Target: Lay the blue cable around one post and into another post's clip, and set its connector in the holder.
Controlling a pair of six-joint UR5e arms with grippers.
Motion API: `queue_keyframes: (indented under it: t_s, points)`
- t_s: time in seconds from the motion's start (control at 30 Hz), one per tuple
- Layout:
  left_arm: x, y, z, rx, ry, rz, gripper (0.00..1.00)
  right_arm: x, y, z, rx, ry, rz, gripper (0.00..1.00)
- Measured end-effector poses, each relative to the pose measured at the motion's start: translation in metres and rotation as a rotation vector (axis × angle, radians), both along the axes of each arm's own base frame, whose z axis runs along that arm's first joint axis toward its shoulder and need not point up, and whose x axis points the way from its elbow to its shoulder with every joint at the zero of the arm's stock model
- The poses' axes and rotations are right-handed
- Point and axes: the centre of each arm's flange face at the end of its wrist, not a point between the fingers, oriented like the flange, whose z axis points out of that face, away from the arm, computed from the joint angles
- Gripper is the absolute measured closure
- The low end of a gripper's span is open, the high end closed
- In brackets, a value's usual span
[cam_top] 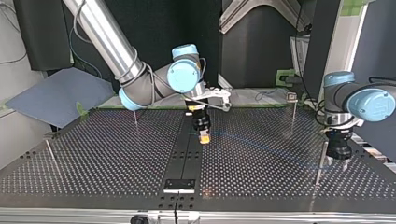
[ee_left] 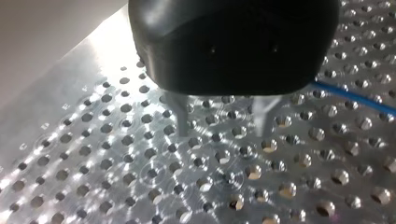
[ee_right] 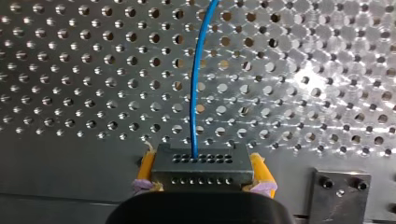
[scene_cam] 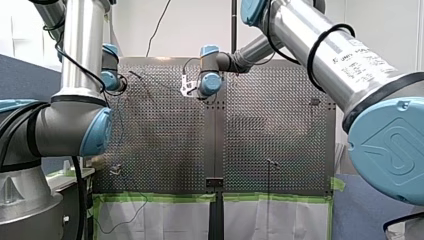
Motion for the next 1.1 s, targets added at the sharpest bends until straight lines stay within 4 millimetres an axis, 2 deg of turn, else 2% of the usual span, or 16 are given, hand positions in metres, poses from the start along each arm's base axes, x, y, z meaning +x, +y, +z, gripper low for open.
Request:
queue_keyframes:
  t_s: [0.33, 1.1]
  points:
    - [-0.005, 0.005, -0.004, 0.001, 0.037, 0.078, 0.00, -0.012, -0.006, -0.026, 0.015, 0.018, -0.023, 1.00]
    - [-0.008, -0.012, -0.014, -0.004, 0.055, 0.032, 0.00, -0.080, -0.052, -0.110, 0.029, -0.003, -0.166, 1.00]
